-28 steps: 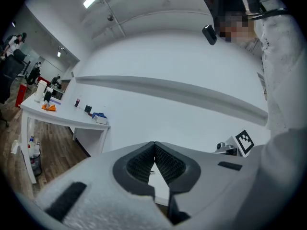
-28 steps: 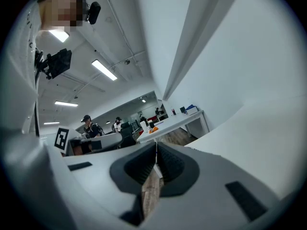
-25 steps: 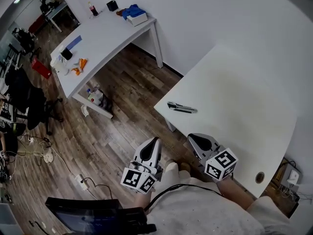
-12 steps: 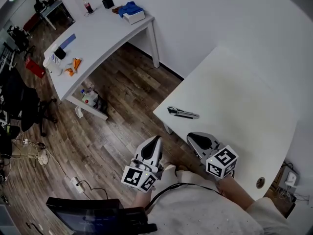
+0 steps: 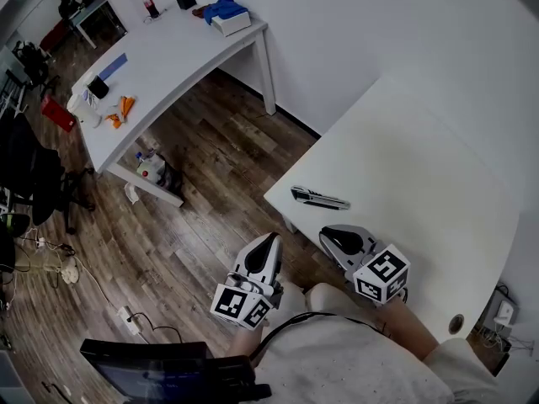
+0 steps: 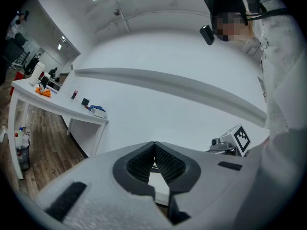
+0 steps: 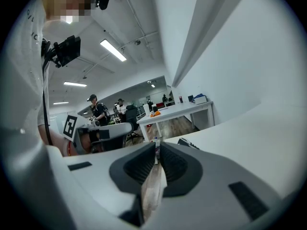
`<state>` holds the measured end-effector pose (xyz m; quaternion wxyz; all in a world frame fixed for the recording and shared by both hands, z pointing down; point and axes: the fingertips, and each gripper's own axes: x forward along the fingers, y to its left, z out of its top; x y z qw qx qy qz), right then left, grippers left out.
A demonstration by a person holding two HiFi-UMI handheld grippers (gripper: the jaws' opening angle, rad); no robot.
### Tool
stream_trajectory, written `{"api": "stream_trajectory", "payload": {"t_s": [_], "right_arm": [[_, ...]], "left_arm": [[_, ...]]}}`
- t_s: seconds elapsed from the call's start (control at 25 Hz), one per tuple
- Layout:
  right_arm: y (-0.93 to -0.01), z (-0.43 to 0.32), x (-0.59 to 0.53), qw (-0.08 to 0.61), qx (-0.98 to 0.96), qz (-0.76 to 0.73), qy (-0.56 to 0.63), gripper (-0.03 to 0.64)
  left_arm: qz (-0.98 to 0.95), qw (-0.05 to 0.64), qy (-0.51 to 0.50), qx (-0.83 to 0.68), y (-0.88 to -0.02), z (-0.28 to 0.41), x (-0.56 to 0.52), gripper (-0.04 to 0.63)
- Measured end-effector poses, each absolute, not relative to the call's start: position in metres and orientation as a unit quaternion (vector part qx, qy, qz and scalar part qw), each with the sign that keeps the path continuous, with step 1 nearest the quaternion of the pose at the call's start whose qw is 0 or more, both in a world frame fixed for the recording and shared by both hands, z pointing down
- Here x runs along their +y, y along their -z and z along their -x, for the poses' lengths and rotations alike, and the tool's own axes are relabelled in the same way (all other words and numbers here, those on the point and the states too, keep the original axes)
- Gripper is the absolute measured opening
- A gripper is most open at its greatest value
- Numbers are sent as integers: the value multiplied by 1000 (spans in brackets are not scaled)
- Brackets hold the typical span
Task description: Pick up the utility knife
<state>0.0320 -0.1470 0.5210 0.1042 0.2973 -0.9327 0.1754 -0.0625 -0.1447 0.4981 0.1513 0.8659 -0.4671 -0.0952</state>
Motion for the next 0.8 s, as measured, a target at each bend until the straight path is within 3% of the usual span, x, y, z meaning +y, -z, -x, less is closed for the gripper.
{"api": "stream_trajectory", "payload": {"t_s": [0.2,0.28,0.48,0.8], "right_arm": [[-535,-35,-153,132,-932,-291,-170,22],[-542,-37,-161,164,-932,-281,-158,90],[-556,-42,-190,270,-927,-244,-90,169],[-582,-23,-219,380,-909,-162,-50,225]], "left_arm": [[-866,152,98,-465,-507,60,-152,8],[-866,153,99,-466,-507,60,-154,8],[-861,160,98,-473,-510,65,-154,8],[-852,171,96,-486,-520,76,-156,8]]}}
